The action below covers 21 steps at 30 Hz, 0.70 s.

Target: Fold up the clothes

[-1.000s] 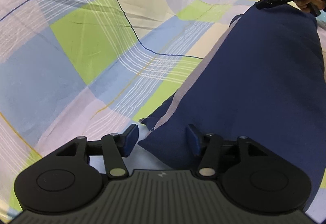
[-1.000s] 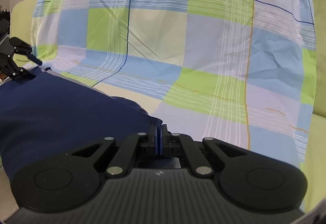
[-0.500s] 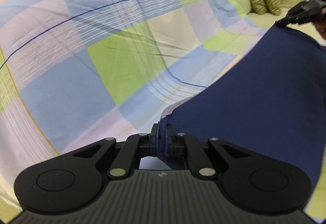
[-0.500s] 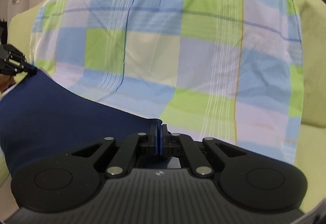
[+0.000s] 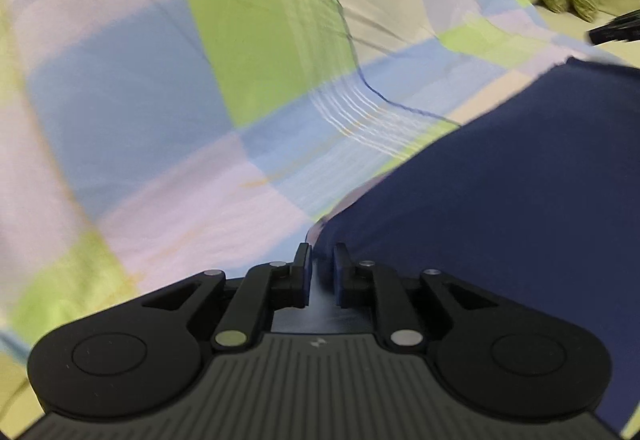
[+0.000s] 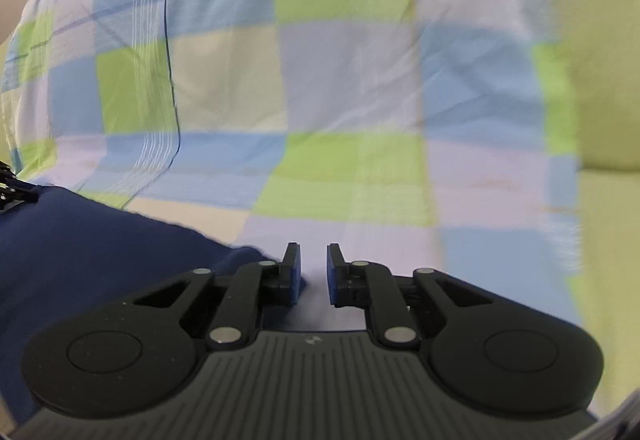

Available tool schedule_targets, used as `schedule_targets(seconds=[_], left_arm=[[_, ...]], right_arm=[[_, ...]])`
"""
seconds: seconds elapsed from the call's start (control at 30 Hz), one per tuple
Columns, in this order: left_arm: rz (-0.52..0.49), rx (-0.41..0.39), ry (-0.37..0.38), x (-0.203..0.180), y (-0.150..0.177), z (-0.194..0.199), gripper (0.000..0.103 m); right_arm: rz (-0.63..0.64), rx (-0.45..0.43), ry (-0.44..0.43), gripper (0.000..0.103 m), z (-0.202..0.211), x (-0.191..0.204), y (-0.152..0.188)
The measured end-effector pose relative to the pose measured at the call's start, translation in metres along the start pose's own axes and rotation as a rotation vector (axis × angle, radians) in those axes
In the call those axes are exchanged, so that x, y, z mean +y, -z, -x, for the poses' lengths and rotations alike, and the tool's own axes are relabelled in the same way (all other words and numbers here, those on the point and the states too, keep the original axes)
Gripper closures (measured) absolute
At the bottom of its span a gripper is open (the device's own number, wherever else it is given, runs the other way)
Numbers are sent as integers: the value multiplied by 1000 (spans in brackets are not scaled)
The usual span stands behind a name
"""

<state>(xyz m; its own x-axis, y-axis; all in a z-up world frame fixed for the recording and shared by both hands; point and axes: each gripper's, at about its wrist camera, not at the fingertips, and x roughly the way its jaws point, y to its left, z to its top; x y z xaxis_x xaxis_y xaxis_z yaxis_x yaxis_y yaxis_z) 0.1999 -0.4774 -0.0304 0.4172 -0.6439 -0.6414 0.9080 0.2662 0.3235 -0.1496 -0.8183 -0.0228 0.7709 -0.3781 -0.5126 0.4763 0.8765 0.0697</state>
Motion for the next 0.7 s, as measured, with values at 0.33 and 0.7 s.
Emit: schedule_targets(seconds=[0.33, 0.7], left_arm=[[-295, -110, -11, -131, 30, 105, 68], [-328, -10, -66, -172, 46, 60, 88]], right_arm=[[840, -6, 24, 81, 126, 158, 96], [690, 101, 32, 91, 96, 162, 97]])
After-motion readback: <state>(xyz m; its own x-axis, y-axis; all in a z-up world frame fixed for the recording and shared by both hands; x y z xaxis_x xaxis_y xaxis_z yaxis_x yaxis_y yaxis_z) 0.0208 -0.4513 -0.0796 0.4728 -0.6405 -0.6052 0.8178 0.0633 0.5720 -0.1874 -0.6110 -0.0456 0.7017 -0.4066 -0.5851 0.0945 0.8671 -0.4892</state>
